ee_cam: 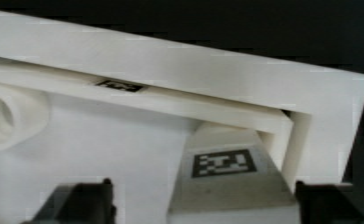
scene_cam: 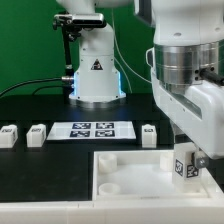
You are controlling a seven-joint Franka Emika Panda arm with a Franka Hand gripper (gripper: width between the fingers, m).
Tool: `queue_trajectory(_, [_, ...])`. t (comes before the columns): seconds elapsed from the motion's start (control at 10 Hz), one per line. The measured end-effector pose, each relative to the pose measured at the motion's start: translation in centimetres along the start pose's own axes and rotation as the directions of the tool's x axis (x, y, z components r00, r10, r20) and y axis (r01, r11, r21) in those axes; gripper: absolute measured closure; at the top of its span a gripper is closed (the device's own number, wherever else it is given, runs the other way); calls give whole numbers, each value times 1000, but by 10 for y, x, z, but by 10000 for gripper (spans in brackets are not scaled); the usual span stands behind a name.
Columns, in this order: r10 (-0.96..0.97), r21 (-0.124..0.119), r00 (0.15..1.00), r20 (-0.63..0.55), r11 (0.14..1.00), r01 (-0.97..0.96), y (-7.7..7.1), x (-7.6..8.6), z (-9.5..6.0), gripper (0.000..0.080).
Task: Assemble one leg
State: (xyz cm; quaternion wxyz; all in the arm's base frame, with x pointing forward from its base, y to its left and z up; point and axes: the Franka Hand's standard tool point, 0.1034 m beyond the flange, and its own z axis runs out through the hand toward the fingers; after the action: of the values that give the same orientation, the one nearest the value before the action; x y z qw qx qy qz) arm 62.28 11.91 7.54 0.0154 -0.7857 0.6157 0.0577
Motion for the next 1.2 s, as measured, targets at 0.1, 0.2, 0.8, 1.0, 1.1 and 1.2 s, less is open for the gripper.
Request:
queue_trajectory(0.1, [-154,-1,988,0,988,154,0,-1,0,174])
queue_trajectory(0.2, [-274,-3,962,-2,962,274,0,-1,1,174])
queue_trajectory(0.8, [-928,-44,372,-9,372,927,-3,5,-5,150])
queue_trajectory(1.0, [-988,-50,156,-1,156,987,-4,10,-6,150])
queue_trajectory(1.1, [-993,-50,115,1,115,992,-4,10,-5,150])
queue_trajectory(1.2, [-996,-50,92,4,92,995,-3,10,-5,150])
